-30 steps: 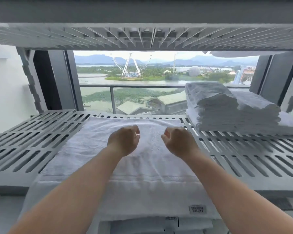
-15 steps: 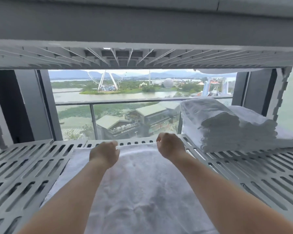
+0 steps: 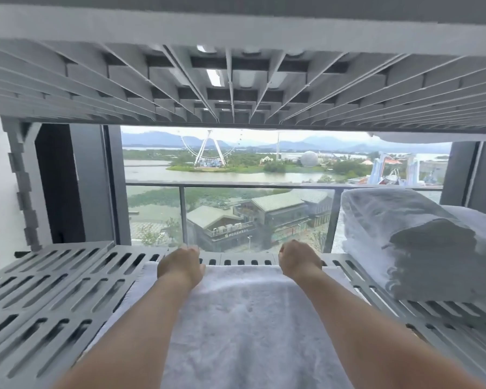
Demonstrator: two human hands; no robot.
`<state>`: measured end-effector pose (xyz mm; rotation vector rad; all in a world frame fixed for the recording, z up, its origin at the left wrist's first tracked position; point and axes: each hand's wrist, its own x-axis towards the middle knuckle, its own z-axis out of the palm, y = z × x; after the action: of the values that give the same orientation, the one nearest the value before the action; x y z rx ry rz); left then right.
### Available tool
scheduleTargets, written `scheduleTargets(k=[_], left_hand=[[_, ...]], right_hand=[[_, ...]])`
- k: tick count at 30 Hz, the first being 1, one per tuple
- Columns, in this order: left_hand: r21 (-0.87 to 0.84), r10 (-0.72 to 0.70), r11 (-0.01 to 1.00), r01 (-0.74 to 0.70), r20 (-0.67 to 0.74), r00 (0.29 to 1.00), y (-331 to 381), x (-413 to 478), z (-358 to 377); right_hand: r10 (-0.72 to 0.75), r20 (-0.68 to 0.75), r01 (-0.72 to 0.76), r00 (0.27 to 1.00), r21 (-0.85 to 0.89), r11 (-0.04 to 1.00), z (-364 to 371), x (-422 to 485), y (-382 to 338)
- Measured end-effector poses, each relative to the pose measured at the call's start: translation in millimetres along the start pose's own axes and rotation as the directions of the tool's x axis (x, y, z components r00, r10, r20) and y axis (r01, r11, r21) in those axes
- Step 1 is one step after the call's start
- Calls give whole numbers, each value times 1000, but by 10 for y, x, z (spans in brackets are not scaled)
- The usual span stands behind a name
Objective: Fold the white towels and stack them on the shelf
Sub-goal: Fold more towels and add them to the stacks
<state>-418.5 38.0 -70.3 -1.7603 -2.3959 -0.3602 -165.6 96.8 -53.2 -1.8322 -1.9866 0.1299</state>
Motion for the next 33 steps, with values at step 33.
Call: scheduleTargets(k=[33], left_hand=[[-53, -25, 999, 9, -307, 951, 86, 2, -721]], right_hand=[[-97, -370, 187, 924, 216, 958, -265, -85, 34]])
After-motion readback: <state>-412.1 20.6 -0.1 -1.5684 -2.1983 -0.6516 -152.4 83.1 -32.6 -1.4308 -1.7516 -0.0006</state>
